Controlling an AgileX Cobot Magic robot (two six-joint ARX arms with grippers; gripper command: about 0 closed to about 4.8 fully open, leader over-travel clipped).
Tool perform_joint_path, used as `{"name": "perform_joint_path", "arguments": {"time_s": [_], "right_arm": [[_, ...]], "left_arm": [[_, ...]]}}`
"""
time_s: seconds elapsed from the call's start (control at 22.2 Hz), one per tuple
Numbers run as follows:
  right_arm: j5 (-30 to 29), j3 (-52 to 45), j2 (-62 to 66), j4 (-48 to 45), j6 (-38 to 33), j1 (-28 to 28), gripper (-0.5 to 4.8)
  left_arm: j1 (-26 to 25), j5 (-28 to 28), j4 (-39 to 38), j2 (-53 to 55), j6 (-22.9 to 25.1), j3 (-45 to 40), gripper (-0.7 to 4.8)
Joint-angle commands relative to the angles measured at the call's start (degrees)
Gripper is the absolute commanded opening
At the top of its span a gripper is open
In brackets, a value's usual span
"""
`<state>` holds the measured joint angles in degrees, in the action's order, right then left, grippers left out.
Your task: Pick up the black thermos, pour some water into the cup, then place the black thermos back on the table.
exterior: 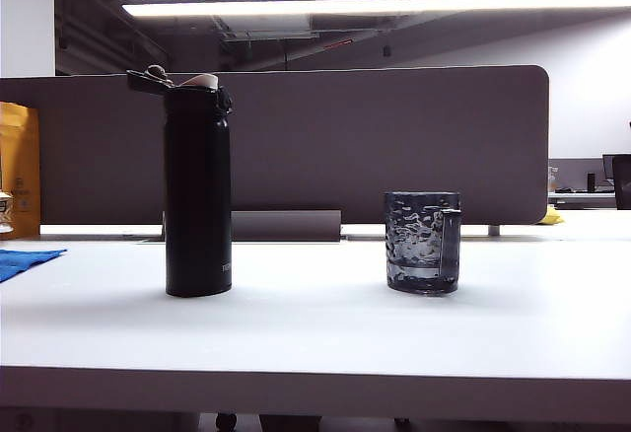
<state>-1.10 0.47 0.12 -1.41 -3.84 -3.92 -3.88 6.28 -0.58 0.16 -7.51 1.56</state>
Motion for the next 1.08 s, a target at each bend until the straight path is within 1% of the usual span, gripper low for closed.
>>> {"name": "perform_joint_path", "arguments": {"time_s": [0.05,0.36,0.41,0.45,0.5,0.54,0.59,0.63,0.68,0.77,0.81,0.95,1.08], "right_arm": [[0.13,-0.22,-0.02,-0.94,-0.22,0.02,-0.01],[0.11,-0.22,-0.02,-0.94,-0.22,0.02,-0.01],[0.11,-0.22,-0.02,-1.01,-0.24,0.02,0.0],[0.09,-0.17,-0.02,-1.16,-0.33,0.02,0.14],[0.09,-0.15,-0.02,-1.73,-0.83,0.02,0.7],[0.04,-0.09,-0.02,-2.91,-1.38,0.0,1.88],[-0.07,0.15,-0.02,-3.54,-1.92,-0.02,2.91],[-0.07,0.87,-0.02,-3.45,-2.34,-0.02,3.92],[-0.11,1.62,-0.02,-3.02,-2.29,-0.02,4.35],[-0.13,4.07,-0.02,-0.39,-2.16,-0.04,4.7],[-0.28,5.49,0.0,1.31,-2.16,-0.04,4.79],[-2.62,11.04,0.02,7.06,-2.14,-0.04,4.79],[-4.33,16.59,0.9,9.9,-1.84,-0.04,4.79]], "left_arm": [[-0.04,0.13,1.11,0.09,-0.2,0.17,-0.05],[-0.04,-0.02,1.09,0.09,0.02,0.17,-0.05],[-0.04,-0.02,1.11,0.09,0.0,0.17,0.02],[-0.04,-0.02,1.11,0.09,0.0,0.2,0.42],[-0.04,-0.02,1.14,0.07,0.0,0.2,1.54],[-0.04,-0.02,1.22,0.07,-0.02,0.22,2.85],[-0.04,0.0,1.46,0.07,-0.04,0.28,4.44],[-0.04,0.0,1.51,0.07,-0.09,0.52,4.79],[-0.04,0.09,1.7,0.07,-0.28,0.77,4.79],[-0.04,1.51,2.05,0.07,-1.29,1.51,4.79],[-0.04,3.19,2.03,0.07,-1.6,2.14,4.79],[0.0,8.81,1.99,0.09,-2.21,4.22,4.79],[0.22,11.34,1.92,0.09,-4.17,6.4,4.79]]}}
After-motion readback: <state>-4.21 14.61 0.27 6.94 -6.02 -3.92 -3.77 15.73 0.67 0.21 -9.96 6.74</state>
